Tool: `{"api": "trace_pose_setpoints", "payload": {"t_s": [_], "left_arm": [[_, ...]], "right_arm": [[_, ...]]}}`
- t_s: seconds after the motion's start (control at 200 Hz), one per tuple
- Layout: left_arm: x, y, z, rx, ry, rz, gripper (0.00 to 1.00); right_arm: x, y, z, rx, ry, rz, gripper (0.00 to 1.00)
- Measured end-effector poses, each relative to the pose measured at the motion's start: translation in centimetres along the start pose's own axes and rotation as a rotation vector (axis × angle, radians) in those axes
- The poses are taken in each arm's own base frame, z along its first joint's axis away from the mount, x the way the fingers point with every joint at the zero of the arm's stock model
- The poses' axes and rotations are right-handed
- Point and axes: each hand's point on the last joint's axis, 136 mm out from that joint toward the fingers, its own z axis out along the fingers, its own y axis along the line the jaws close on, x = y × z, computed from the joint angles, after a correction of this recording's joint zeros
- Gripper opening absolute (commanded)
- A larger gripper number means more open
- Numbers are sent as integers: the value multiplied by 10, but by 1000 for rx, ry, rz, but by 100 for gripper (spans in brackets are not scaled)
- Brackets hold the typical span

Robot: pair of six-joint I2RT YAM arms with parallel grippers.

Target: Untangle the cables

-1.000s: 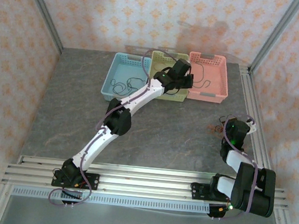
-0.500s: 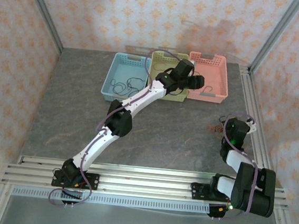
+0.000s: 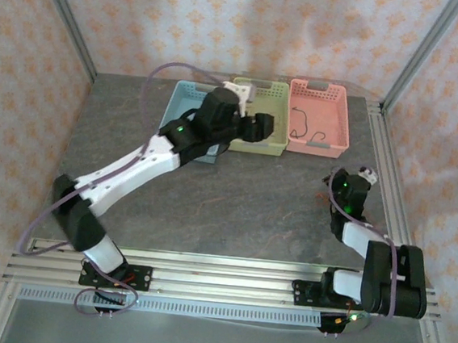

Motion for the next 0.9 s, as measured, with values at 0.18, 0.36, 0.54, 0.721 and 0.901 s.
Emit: {"api": "trace_pose_setpoints", "payload": {"t_s": [0.18, 0.36, 0.54, 0.721, 0.901], "left_arm": [[81, 65, -18, -127, 106, -8, 69], [119, 113, -48, -222, 148, -43, 68], [105, 131, -75, -244, 68, -83, 68], [105, 146, -79, -279, 67, -104, 68], [125, 154, -62, -302, 155, -108, 66]], "right_arm": [[40, 80, 8, -235, 137, -125, 0], [83, 194, -18, -524, 284, -280, 0], [104, 286, -67, -775, 372, -378, 0], [118, 275, -58, -737, 406, -413, 0], [159, 224, -31, -598, 467, -440, 0]]}}
